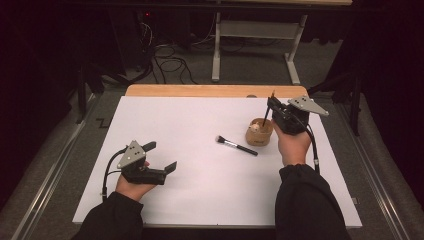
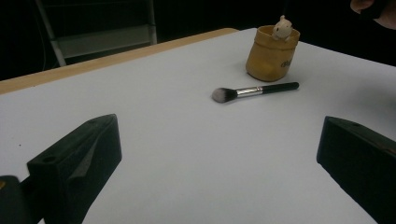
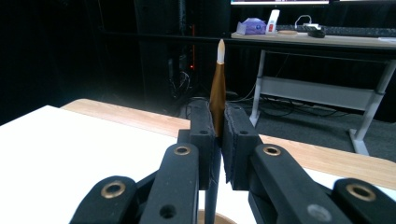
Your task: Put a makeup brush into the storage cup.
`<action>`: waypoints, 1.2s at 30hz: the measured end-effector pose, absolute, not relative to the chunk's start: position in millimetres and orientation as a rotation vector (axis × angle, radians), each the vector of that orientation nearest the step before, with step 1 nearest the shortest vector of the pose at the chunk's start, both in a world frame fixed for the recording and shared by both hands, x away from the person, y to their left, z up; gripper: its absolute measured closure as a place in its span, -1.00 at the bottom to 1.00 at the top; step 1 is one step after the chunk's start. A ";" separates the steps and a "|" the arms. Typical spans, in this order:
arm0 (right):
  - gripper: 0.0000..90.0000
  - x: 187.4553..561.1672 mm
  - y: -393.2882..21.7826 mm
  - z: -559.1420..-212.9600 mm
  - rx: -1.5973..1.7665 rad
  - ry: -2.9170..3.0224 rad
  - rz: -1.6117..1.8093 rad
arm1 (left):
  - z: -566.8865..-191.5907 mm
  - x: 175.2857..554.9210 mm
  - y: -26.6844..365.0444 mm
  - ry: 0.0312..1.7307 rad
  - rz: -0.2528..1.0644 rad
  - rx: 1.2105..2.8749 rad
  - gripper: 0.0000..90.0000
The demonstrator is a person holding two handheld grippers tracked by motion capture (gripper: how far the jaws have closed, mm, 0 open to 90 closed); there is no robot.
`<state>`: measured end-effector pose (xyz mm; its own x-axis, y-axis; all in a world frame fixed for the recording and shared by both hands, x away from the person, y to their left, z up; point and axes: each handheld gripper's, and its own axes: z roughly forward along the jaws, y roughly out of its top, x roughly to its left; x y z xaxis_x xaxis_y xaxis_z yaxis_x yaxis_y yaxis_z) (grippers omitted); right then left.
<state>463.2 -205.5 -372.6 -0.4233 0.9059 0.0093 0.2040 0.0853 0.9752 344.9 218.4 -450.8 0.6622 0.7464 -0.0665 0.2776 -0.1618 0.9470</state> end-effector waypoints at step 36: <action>0.89 474.1 -182.2 -394.2 1.118 1.808 1.348 | -450.2 345.0 220.7 0.830 0.508 1.726 -0.99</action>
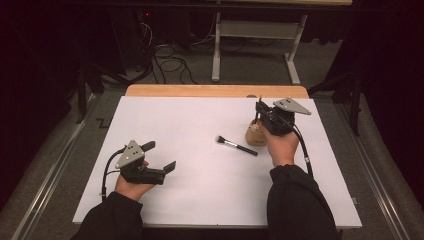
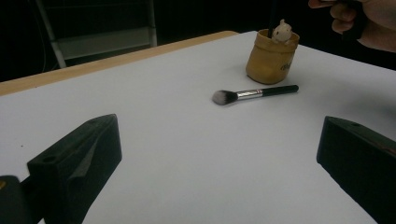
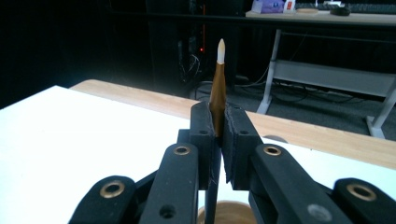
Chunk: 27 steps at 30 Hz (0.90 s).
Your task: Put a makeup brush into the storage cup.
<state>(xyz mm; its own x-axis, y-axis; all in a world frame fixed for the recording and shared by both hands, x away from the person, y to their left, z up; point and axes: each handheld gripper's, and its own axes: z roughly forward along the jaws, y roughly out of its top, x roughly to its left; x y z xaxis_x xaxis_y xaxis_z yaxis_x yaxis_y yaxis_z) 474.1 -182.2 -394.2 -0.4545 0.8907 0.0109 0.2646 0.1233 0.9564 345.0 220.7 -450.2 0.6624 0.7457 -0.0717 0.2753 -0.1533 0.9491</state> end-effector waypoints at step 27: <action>-0.36 466.5 -190.6 -393.7 1.169 1.838 1.342 | -450.0 345.2 221.0 0.832 0.509 1.719 -0.99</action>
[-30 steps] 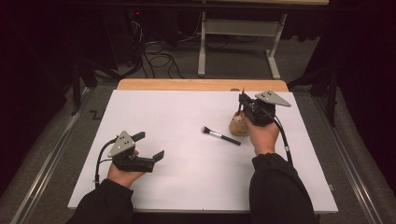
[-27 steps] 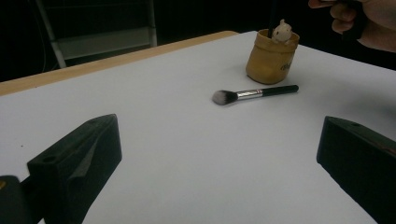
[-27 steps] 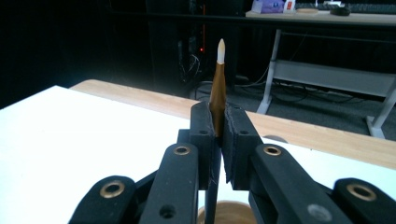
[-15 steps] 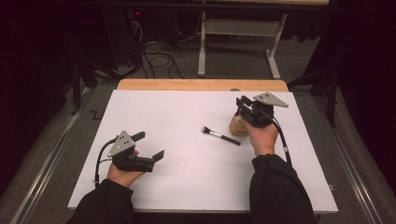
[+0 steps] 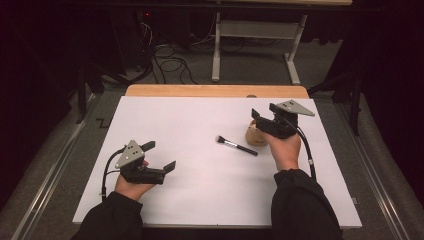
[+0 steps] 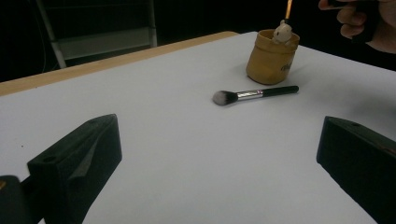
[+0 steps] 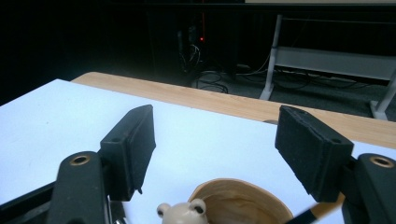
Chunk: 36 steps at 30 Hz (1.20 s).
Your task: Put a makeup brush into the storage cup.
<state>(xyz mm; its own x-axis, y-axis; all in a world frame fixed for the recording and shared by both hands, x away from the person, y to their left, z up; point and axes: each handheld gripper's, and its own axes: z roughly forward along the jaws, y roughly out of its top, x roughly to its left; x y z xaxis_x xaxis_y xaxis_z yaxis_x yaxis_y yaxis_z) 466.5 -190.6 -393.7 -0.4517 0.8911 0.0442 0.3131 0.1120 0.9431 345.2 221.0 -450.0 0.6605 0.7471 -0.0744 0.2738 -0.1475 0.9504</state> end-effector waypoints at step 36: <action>-0.87 411.2 -211.2 -411.6 1.123 1.910 1.387 | -450.5 345.8 221.6 0.841 0.519 1.722 -0.99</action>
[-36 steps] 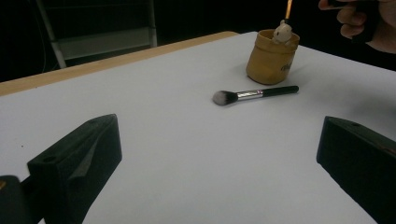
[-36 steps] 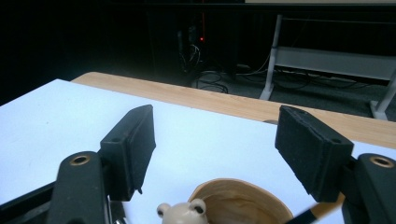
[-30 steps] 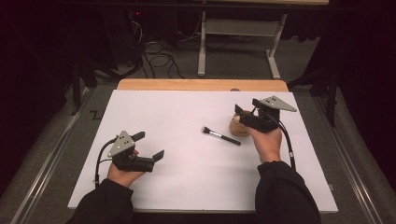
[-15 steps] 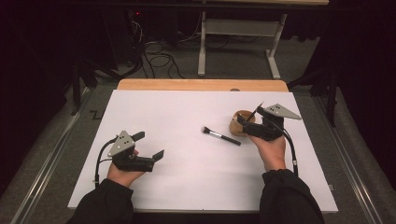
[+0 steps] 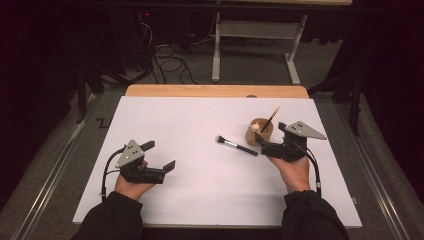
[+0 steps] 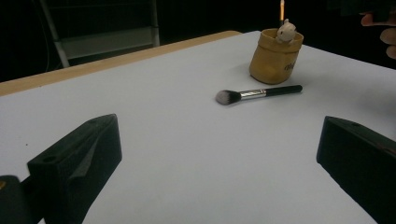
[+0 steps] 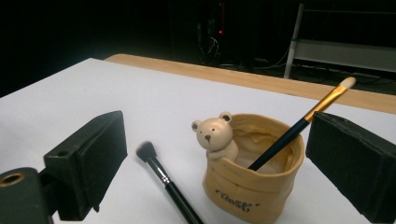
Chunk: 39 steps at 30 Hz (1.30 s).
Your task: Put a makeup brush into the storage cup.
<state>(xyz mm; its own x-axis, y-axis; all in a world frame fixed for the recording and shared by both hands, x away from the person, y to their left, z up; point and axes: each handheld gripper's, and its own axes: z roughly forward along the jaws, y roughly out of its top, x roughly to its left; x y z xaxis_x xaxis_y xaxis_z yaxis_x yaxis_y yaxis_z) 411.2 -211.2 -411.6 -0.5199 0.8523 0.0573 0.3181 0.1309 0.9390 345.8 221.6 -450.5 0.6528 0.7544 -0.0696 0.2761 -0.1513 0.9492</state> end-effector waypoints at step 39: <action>-0.99 348.6 -244.3 -448.0 1.096 1.920 1.274 | -454.1 346.1 225.3 0.883 0.496 1.678 -0.98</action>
<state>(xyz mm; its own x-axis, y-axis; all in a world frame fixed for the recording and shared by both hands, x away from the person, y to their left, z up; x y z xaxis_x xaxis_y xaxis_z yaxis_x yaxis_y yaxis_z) 348.6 -244.3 -448.0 -0.4930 0.8696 -0.0261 0.3143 0.2059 0.9267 346.1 225.3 -454.1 0.6319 0.7660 -0.1180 0.2978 -0.0995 0.9494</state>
